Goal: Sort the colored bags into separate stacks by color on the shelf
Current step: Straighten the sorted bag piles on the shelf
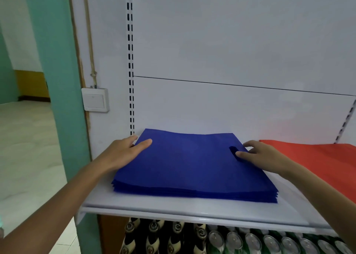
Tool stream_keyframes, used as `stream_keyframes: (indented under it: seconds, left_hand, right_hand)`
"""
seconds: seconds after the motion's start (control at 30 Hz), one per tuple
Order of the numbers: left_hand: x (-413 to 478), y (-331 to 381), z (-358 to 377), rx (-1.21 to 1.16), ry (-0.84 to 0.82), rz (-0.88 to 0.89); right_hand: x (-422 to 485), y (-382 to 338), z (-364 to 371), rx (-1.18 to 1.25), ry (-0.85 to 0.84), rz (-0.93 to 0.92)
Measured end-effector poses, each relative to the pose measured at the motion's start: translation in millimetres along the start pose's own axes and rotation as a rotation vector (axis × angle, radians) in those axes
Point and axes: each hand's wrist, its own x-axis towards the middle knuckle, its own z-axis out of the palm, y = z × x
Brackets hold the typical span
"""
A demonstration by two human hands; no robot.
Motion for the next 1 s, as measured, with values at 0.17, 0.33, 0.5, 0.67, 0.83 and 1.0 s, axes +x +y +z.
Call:
stream_keyframes:
  seconds: [0.17,0.33,0.5,0.67,0.83,1.0]
  left_hand:
    - [-9,1,-6,-0.011,-0.035,0.038]
    - [-17,-22,-15,0.035,-0.13,0.051]
    - [-33,-36,-20,0.225,-0.322,0.174]
    - [-43,-39,-21,0.27,-0.274,0.197]
    - [-42,-41,-21,0.314,-0.238,0.205]
    - [-44,-35,-18,0.31,-0.235,0.218]
  right_hand:
    - [-5,5,-1,0.064,-0.042,-0.003]
    - [-16,15,-5,0.108,-0.116,-0.076]
    - [-39,23,-7,0.028,-0.265,-0.133]
    - [-55,28,-5,-0.08,-0.35,-0.175]
    - [-61,35,-7,-0.1,-0.223,-0.243]
    - [-62,43,-6,-0.113,-0.118,-0.322]
